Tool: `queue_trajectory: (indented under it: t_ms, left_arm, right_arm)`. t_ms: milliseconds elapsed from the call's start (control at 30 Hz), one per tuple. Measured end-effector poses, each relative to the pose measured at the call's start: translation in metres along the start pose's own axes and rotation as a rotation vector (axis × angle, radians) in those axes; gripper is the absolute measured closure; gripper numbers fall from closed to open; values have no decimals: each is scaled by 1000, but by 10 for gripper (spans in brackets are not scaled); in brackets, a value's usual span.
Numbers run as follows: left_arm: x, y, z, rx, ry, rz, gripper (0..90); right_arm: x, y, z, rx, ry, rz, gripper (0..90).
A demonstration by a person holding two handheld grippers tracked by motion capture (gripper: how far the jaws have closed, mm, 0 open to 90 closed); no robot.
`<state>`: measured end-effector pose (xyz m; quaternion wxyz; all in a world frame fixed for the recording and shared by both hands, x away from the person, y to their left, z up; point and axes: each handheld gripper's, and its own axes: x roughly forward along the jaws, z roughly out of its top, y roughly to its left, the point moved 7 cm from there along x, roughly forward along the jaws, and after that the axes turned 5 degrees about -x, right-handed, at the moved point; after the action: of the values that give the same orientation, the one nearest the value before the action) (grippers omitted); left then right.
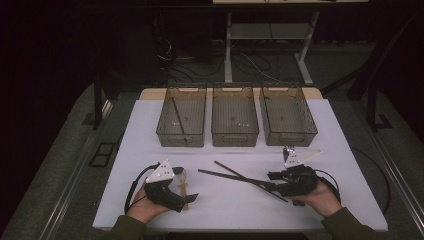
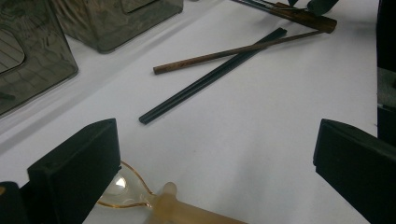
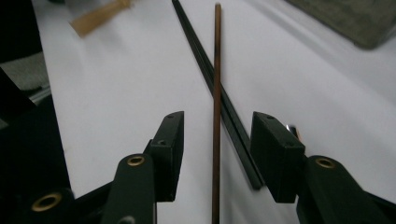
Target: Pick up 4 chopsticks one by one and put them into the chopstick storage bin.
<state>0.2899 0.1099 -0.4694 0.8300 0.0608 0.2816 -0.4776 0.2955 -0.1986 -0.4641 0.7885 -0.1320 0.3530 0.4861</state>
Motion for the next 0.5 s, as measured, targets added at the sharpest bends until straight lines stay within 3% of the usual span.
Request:
queue_trajectory:
  t_ms: [333, 500]
  left_arm:
    - [0, 0, 0, -1, -1, -3, 0]
    - [0, 0, 0, -1, -1, -5, 0]
  right_arm:
    - [11, 1, -16, -17, 90, -9, 663]
    - [15, 0, -16, -28, 94, -15, 708]
